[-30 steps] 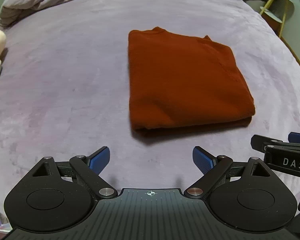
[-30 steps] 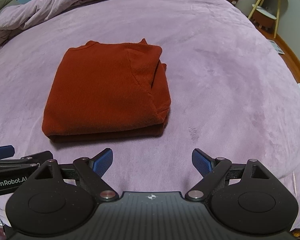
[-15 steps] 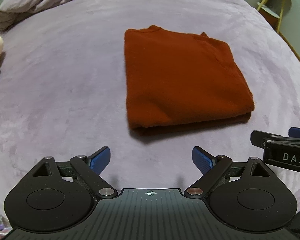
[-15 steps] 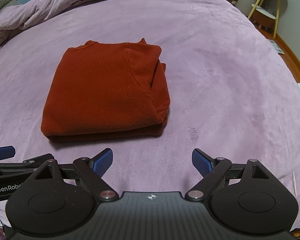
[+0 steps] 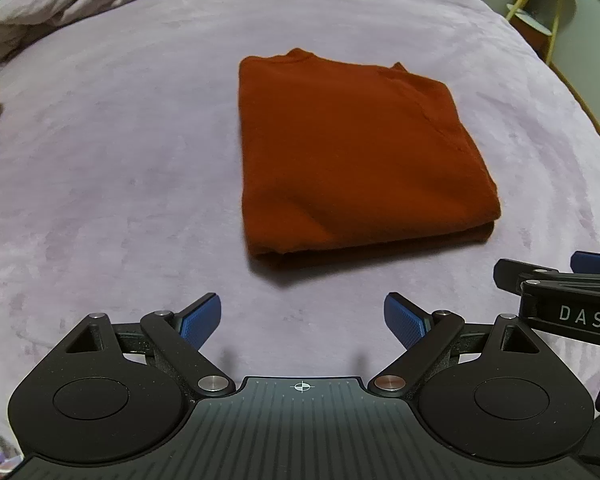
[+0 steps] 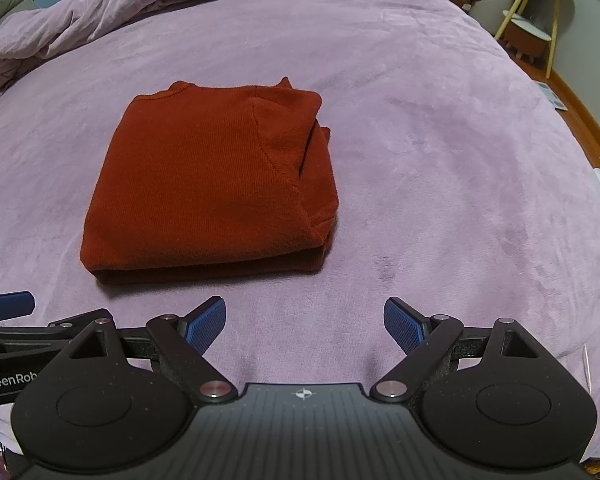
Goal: Fold small clothes
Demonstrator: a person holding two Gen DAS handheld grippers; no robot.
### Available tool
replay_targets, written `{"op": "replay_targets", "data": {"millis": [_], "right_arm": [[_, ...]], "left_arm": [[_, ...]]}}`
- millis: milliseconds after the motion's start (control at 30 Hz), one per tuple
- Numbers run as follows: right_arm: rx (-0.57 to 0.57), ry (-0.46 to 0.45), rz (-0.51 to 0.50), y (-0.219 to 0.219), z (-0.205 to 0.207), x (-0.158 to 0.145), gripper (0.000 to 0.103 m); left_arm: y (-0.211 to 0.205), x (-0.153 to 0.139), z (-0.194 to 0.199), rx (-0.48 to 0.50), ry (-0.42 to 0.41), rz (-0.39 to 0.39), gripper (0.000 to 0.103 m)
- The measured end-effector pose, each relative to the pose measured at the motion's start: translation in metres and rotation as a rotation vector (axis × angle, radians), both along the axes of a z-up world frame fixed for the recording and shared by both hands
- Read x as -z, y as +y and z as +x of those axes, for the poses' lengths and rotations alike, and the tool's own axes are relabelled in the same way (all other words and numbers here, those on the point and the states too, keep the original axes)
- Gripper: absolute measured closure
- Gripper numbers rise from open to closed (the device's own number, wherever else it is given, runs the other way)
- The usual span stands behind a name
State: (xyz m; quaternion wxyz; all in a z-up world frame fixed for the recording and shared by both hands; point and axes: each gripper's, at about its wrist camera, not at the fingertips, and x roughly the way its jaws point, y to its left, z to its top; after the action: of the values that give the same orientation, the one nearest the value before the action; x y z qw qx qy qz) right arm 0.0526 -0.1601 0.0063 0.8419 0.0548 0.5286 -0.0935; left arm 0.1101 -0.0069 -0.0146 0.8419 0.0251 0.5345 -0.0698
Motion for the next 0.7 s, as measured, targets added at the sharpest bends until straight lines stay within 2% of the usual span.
{"op": "replay_targets", "data": {"millis": [167,433,700], "right_arm": [[-0.005,-0.004,-0.002,0.0008,-0.0008,0.0004,0.016],[-0.004,-0.007,-0.007,0.001,-0.001,0.0004,0.016],[-0.006,-0.013,-0.025,0.0027,-0.0011,-0.001,0.016]], "left_arm": [[0.0001,-0.0016,-0.0021,0.013,-0.028,-0.021,0.012],[-0.0071,-0.0007,-0.0068,0.034,-0.056,0.064,0.011],[-0.0084,-0.0026,-0.0076,0.054,-0.042,0.06,0.01]]}}
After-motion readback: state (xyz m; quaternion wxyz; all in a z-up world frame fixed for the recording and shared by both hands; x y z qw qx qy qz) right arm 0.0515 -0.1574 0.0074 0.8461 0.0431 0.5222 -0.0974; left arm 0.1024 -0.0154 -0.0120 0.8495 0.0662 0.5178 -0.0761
